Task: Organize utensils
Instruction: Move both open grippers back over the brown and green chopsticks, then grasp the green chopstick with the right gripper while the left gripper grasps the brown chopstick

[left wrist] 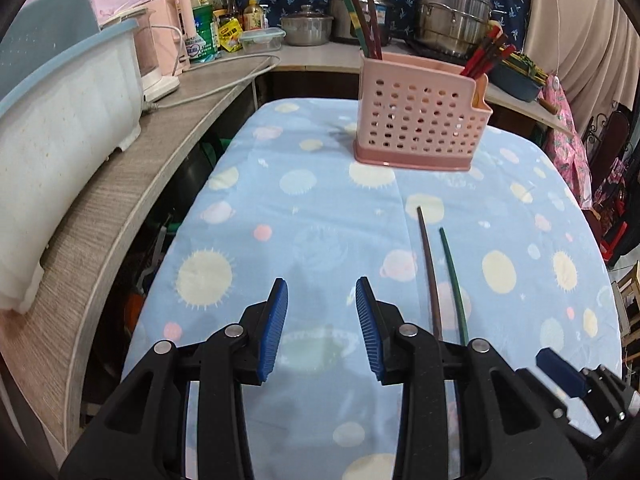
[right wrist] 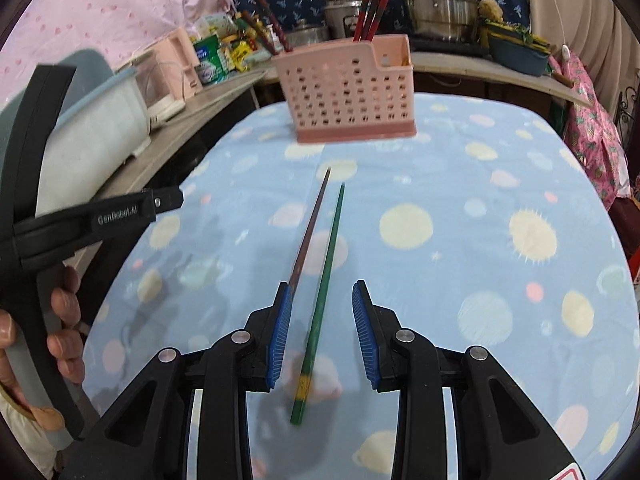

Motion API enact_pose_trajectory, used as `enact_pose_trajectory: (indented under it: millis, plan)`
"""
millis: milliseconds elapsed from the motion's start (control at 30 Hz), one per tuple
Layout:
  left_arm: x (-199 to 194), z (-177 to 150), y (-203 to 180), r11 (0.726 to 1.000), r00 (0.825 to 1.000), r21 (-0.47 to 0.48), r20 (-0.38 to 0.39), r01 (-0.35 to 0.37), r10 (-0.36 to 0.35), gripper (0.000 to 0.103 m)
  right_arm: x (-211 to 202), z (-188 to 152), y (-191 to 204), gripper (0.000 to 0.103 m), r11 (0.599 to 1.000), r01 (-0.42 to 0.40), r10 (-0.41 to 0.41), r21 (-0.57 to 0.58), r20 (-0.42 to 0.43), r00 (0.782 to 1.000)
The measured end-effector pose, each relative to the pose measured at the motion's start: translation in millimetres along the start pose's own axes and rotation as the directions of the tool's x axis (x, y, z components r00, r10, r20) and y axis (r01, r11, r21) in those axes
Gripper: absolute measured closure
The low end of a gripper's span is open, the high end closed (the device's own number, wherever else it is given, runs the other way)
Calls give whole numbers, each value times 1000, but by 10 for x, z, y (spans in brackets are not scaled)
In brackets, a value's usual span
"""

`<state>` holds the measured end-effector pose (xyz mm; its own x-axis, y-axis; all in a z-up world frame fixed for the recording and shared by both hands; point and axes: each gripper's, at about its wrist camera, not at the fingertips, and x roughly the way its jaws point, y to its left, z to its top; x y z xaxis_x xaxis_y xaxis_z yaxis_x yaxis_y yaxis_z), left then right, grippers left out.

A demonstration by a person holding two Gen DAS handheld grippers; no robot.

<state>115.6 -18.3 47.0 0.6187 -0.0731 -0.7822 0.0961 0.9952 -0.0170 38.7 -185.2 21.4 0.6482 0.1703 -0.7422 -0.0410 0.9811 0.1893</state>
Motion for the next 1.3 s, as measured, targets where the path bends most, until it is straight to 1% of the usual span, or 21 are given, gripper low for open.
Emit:
enact_pose_trajectory:
  millis: [67, 133, 233, 333, 433, 533, 600, 667, 767, 833, 967, 1033, 1133, 1300]
  plan:
    - [23, -69, 1, 1000, 1000, 3, -15, -7, 7, 69, 50, -113, 35, 72, 1000, -8, 8, -3, -25, 1000]
    - [39, -123, 11, 1000, 1000, 6, -28, -12, 12, 69, 94, -189, 73, 72, 1000, 1, -1, -17, -46, 999]
    - [63, -212, 18, 1000, 999, 0, -46, -6, 6, 69, 162, -319, 103, 72, 1000, -6, 4, -19, -80, 997]
    - [108, -309, -16, 1000, 998, 20, -69, -11, 13, 68, 187, -412, 123, 72, 999, 11, -14, -35, -88, 996]
    - [135, -385, -35, 1000, 996, 28, -87, -10, 12, 68, 220, -473, 132, 75, 999, 19, -23, -44, -101, 995]
    - [152, -429, -52, 999, 995, 33, -99, -8, 12, 66, 260, -531, 150, 83, 997, 37, -45, -70, -112, 993]
    - [159, -460, -52, 999, 994, 36, -104, -11, 15, 65, 255, -533, 132, 88, 996, 46, -53, -74, -107, 993]
    - [168, -485, -62, 999, 994, 36, -112, -6, 10, 64, 262, -521, 98, 95, 996, 56, -63, -67, -105, 992]
    - [162, -510, -90, 999, 993, 45, -114, -3, 9, 62, 272, -490, 45, 96, 997, 63, -68, -52, -104, 992]
    - [158, -514, -100, 999, 994, 44, -113, -1, 6, 58, 284, -460, 4, 96, 997, 70, -73, -42, -102, 992]
    - [172, -529, -157, 999, 993, 44, -122, 11, -6, 57, 286, -414, -65, 96, 997, 76, -79, -29, -97, 992]
    - [180, -542, -200, 999, 992, 47, -125, 17, -11, 51, 283, -384, -95, 96, 996, 80, -82, -26, -92, 992]
    - [177, -574, -280, 998, 992, 57, -126, 32, -25, 44, 274, -347, -157, 96, 997, 81, -82, -11, -86, 993]
    - [203, -664, -446, 994, 987, 76, -148, 73, -61, 42, 272, -336, -253, 96, 996, 88, -87, 6, -83, 993]
